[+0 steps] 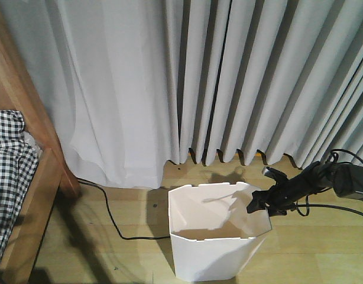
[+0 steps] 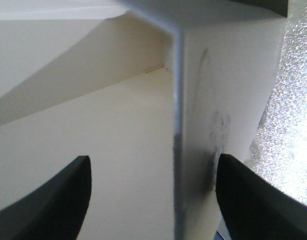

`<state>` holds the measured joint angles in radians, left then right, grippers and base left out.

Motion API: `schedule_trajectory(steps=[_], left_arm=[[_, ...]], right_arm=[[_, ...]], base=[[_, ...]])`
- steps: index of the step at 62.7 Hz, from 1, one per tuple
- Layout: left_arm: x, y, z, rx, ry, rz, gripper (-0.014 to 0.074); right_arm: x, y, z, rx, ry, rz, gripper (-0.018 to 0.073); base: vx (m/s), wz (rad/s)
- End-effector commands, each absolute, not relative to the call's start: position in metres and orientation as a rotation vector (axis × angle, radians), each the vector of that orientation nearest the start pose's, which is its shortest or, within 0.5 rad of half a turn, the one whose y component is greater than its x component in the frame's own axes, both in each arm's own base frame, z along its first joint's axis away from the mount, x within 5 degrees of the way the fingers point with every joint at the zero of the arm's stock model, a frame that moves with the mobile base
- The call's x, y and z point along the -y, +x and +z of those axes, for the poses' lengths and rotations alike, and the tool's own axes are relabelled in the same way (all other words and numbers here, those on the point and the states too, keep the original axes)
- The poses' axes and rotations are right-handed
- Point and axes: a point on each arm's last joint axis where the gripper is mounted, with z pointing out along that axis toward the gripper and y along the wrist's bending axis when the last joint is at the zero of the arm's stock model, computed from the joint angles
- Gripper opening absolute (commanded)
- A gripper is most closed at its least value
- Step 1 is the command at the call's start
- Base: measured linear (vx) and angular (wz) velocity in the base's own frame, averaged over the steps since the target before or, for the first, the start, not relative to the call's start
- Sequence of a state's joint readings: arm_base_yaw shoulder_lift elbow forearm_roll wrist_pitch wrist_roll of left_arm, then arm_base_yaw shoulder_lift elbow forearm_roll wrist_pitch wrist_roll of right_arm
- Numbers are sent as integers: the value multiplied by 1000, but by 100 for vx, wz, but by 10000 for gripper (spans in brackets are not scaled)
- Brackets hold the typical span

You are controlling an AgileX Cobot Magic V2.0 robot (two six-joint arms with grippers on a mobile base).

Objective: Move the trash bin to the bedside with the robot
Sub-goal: 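Lower the bin to the floor with the right gripper, then open the right gripper and raise it away from the bin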

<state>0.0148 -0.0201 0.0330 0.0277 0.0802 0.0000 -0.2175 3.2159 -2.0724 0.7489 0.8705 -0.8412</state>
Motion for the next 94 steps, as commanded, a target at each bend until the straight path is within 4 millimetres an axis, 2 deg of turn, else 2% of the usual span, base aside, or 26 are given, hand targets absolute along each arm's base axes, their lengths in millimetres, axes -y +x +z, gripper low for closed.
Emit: schedule_trajectory(steps=[1, 5, 18, 25, 31, 45, 58, 68, 82, 94], left_arm=[[-1, 56, 199, -1506, -9, 16, -6], [-1, 56, 199, -1506, -9, 16, -6], [-1, 56, 199, -1506, -9, 16, -6], [-1, 56, 199, -1506, -9, 16, -6], [-1, 56, 199, -1506, -9, 16, -6], [-1, 56, 199, -1506, -9, 16, -6], [-1, 56, 199, -1506, -9, 16, -6], [-1, 56, 199, -1506, -9, 16, -6], [-1, 56, 199, -1506, -9, 16, -6], [-1, 56, 199, -1506, -9, 16, -6]], right_arm=[[39, 403, -224, -3052, 0, 988, 509], [39, 406, -222, -3042, 6, 992, 509], [58, 409, -208, -3053, 43, 877, 509], [65, 410, -185, -3017, 34, 681, 509], [67, 399, -162, -2983, -18, 531, 509], [66, 378, -74, -2849, -129, 380, 509], [66, 357, 19, -2720, -246, 195, 509], [61, 338, 97, -2578, -242, 119, 509], [51, 296, 194, -2339, -184, 36, 509], [37, 248, 262, -2108, -162, 6, 509]], base=[[0, 0], [0, 0], [0, 0], [0, 0], [0, 0], [0, 0], [0, 0], [0, 0], [0, 0], [0, 0]])
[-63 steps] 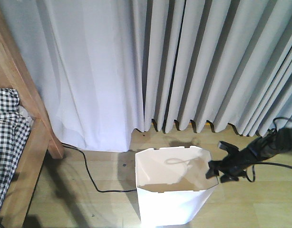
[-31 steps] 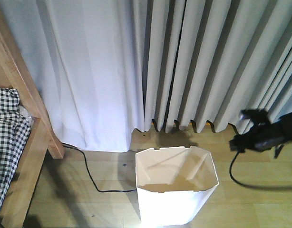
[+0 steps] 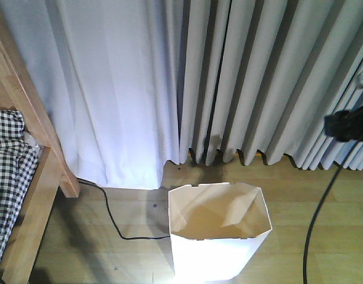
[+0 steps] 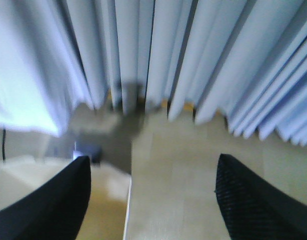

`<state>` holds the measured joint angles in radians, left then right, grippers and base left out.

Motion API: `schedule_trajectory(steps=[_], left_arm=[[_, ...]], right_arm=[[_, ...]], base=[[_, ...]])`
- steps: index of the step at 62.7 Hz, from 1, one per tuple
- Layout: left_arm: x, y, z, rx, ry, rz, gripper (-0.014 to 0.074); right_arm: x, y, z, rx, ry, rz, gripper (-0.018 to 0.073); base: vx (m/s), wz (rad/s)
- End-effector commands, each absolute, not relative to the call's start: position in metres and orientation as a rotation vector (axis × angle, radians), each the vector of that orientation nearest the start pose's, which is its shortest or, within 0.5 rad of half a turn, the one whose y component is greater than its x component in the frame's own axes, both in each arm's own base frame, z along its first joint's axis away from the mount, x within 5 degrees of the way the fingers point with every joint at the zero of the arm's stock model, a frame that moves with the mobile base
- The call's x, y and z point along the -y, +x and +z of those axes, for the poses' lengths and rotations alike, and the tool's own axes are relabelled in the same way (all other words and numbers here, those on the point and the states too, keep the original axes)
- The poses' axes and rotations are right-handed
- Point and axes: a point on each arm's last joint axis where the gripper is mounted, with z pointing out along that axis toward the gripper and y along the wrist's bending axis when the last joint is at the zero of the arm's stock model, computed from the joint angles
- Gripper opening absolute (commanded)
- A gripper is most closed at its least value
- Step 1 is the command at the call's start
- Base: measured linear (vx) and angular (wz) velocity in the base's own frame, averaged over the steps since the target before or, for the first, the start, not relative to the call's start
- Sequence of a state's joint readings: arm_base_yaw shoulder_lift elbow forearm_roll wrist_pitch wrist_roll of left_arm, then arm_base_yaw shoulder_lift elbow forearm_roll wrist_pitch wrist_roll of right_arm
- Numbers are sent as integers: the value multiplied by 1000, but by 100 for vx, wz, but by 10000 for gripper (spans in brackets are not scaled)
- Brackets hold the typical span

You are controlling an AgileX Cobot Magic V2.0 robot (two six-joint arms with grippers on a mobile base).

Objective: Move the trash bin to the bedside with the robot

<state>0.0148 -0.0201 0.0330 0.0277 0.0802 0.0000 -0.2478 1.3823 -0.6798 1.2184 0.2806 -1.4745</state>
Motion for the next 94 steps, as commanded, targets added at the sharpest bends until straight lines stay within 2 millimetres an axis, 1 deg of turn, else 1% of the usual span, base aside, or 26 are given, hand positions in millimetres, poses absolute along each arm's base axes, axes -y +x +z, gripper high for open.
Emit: schedule_trajectory(steps=[1, 5, 8, 13, 15, 19, 22, 29, 32, 41, 51, 58, 63, 67, 71, 79, 80, 94], left_arm=[[-1, 56, 199, -1506, -9, 16, -6], [-1, 56, 199, -1506, -9, 16, -6], [-1, 56, 199, -1506, -9, 16, -6], [-1, 56, 199, -1506, -9, 16, -6], [-1, 56, 199, -1506, -9, 16, -6], [-1, 56, 199, -1506, -9, 16, -6], [-1, 56, 199, -1506, -9, 16, -6], [-1, 56, 199, -1506, -9, 16, -6], [-1, 56, 199, -1506, -9, 16, -6], [-1, 56, 199, -1506, -9, 16, -6], [-1, 56, 199, -1506, -9, 16, -6], [-1, 56, 199, -1506, -9, 16, -6], [-1, 56, 199, -1506, -9, 16, -6], [-1, 56, 199, -1506, -9, 16, -6], [-1, 56, 199, -1506, -9, 16, -6], [-1, 56, 199, -1506, -9, 16, -6], [-1, 56, 199, -1506, -9, 16, -6], [-1, 56, 199, -1506, -9, 16, -6]], right_arm=[[36, 244, 266, -2093, -166, -1, 509], [31, 224, 285, -2008, -176, -28, 509], [27, 211, 295, -1954, -180, -42, 509], [22, 190, 306, -1882, -167, -49, 509], [20, 183, 307, -1861, -159, -47, 509], [17, 170, 305, -1838, -145, -44, 509], [16, 162, 299, -1831, -114, -43, 509], [19, 147, 284, -1809, 32, -61, 509], [17, 141, 280, -1793, 65, -71, 509], [6, 120, 276, -1710, -51, -137, 509], [-2, 95, 270, -1604, -118, -89, 509], [-4, 85, 262, -1571, -143, -59, 501], [-3, 82, 264, -1553, -110, -31, 454], [-4, 82, 264, -1557, -80, 2, 379], [-4, 82, 263, -1559, -66, 17, 265], [-3, 82, 263, -1559, -58, 11, -4], [-3, 82, 263, -1559, -56, 11, -15], [-2, 82, 264, -1559, -47, 5, -8]], base=[[0, 0], [0, 0], [0, 0], [0, 0], [0, 0], [0, 0], [0, 0], [0, 0], [0, 0], [0, 0], [0, 0], [0, 0], [0, 0], [0, 0], [0, 0], [0, 0], [0, 0], [0, 0]])
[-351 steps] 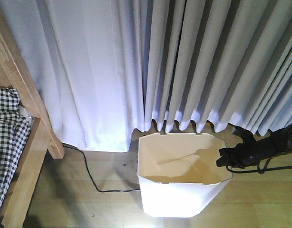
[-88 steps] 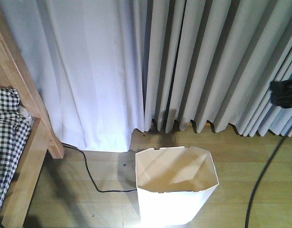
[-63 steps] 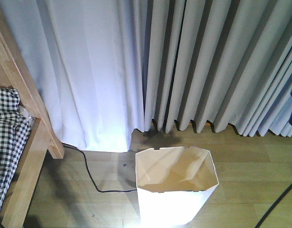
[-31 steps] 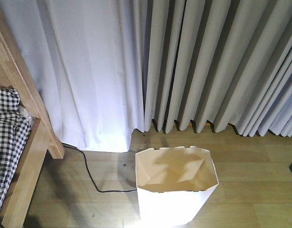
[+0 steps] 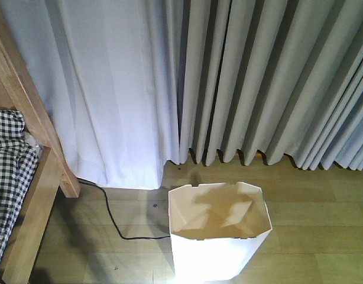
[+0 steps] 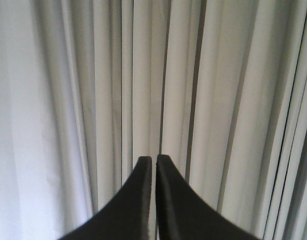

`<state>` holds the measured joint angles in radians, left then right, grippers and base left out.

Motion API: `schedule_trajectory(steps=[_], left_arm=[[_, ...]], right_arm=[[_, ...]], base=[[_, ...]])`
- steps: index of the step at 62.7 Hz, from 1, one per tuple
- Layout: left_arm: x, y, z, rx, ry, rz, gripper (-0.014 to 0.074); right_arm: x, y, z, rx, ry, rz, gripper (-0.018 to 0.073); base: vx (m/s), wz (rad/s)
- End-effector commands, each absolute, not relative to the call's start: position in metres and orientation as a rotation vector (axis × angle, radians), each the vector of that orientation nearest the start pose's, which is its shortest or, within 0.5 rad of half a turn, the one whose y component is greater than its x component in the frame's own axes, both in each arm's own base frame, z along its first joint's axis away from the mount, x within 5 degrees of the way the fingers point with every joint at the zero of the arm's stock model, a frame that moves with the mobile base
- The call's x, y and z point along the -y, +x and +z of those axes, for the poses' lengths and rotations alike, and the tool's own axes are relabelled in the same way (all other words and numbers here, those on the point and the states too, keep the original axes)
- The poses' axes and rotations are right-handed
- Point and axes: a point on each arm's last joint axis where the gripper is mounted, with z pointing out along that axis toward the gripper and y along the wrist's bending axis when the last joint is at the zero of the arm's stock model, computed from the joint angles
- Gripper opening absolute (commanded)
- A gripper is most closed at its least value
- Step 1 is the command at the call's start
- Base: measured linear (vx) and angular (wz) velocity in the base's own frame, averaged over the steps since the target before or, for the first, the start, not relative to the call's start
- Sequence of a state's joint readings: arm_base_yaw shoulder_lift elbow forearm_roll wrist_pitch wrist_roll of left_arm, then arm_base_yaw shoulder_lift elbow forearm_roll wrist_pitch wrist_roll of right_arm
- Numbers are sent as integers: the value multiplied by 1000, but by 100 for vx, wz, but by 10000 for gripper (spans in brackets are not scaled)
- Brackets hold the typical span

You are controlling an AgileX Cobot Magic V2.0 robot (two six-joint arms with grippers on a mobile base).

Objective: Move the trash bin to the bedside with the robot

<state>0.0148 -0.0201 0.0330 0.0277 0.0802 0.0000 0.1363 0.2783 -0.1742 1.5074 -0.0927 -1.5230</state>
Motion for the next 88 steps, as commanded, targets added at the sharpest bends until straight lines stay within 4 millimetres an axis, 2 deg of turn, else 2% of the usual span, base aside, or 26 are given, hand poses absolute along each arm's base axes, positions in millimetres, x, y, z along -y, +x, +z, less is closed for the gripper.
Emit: schedule_trajectory(steps=[1, 25, 40, 54, 68, 82, 88], left_arm=[[-1, 56, 199, -1506, -9, 16, -6], [-1, 56, 199, -1506, -9, 16, -6], [-1, 56, 199, -1506, -9, 16, -6], [-1, 56, 199, -1506, -9, 16, -6], [-1, 56, 199, -1506, -9, 16, -6], [-1, 56, 199, -1506, -9, 16, -6], [-1, 56, 199, -1506, -9, 16, -6]], right_arm=[[-2, 82, 264, -1559, -47, 5, -8], [-1, 82, 264, -1558, -37, -7, -8], [3, 82, 250, -1597, -11, -38, -8], [-2, 82, 250, -1578, -108, -52, -8], [3, 82, 244, -1644, -13, -67, -8], [4, 68, 242, -1614, 6, -76, -8], [2, 63, 231, -1558, -20, -73, -8]], base=[[0, 0], [0, 0], [0, 0], [0, 0], [0, 0], [0, 0], [0, 0]])
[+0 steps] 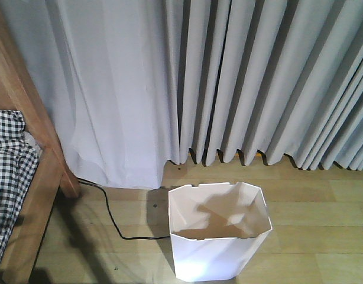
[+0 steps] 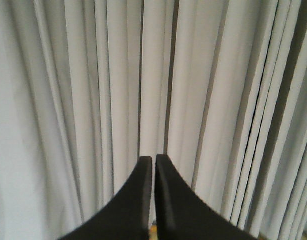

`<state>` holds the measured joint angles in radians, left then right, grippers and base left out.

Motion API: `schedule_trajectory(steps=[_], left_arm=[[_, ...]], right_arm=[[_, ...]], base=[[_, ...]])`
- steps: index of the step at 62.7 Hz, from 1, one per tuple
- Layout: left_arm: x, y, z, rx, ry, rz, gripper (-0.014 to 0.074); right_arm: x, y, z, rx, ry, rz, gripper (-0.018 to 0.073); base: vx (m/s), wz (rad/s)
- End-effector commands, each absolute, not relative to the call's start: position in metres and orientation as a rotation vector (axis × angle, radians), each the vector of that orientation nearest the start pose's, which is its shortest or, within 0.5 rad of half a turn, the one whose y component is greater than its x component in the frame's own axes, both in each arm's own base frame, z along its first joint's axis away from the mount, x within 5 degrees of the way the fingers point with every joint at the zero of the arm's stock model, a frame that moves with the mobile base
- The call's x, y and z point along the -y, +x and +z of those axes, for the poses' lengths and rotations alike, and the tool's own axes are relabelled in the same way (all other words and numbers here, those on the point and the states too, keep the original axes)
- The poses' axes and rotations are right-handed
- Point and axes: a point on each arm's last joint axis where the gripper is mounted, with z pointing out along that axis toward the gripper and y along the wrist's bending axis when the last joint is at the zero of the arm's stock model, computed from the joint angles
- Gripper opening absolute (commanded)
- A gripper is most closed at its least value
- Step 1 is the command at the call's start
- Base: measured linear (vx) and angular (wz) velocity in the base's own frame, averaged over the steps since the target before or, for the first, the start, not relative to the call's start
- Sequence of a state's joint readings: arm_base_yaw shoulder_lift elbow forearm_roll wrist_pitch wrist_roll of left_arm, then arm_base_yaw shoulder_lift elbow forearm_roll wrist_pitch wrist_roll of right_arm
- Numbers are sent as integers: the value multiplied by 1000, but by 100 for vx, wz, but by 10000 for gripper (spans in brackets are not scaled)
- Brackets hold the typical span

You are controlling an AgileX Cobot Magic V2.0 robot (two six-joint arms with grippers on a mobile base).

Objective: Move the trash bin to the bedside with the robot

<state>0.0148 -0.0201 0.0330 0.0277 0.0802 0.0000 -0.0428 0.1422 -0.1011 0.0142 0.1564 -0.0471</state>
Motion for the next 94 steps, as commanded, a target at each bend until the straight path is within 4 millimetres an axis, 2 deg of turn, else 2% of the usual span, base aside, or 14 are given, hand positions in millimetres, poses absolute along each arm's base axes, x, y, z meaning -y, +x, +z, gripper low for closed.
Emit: schedule_trajectory(steps=[1, 9, 13, 48, 94], left_arm=[[-1, 56, 199, -1506, -9, 16, -6], [-1, 56, 199, -1506, -9, 16, -6], [-1, 56, 199, -1506, -9, 16, -6], [-1, 56, 199, -1508, -9, 16, -6], [-1, 56, 199, -1508, -9, 16, -6]], right_arm=[[1, 62, 228, -1546, -33, -69, -8], [-5, 56, 207, -1461, -133, -10, -8], [-6, 55, 206, -1471, -152, 14, -8], [-1, 56, 207, -1463, -51, -29, -8], [-1, 56, 207, -1467, -54, -28, -8]], base=[[0, 0], [0, 0], [0, 0], [0, 0], [0, 0]])
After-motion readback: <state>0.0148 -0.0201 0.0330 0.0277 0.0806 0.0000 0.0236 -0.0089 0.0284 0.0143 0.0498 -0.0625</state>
